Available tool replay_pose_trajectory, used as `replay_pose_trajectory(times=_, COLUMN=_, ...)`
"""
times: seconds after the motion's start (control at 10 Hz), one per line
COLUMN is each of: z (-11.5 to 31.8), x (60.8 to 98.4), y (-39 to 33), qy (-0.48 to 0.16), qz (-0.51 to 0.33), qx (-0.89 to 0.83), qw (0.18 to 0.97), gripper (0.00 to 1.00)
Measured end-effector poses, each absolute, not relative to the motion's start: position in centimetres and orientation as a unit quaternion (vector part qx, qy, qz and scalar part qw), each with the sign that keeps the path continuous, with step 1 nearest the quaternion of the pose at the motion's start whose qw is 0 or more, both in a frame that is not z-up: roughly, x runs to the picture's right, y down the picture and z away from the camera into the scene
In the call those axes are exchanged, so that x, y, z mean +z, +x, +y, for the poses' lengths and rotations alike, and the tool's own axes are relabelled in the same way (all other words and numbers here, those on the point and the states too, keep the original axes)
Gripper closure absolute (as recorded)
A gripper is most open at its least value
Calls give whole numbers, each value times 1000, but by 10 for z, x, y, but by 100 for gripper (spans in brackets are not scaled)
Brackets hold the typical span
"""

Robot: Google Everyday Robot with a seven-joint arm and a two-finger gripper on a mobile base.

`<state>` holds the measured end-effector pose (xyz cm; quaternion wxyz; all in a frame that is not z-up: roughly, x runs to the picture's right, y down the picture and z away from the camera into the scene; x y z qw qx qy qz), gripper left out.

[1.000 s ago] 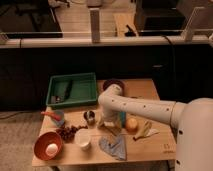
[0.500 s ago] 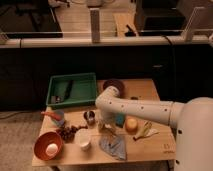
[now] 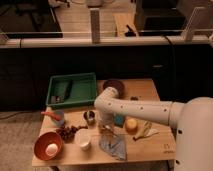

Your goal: Place fork in red bowl

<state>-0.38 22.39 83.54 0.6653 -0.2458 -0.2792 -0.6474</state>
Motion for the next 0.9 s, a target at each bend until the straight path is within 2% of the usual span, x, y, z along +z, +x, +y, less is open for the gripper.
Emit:
replay_pose_trajectory(times=0.2, z=225, x=835, y=-6, qy=-245, qz=-281, qx=-652, qw=661, gripper=43)
replay_pose_trajectory(times=0.3, z=225, x=835, y=-7, qy=-244, qz=-281, qx=-654, qw=658, gripper=46)
replay_pose_trajectory(times=0.5, z=225, x=835, y=-7, qy=-243, qz=-281, qx=-660, qw=653, gripper=62)
replay_pose_trajectory(times=0.6, z=224, x=837, y=-6, qy=-243, qz=-280, qx=-661, qw=653, gripper=65)
replay_pose_trajectory(times=0.9, z=216, x=843, y=-8, qy=-237, qz=-276, qx=-660, qw=658, gripper=65)
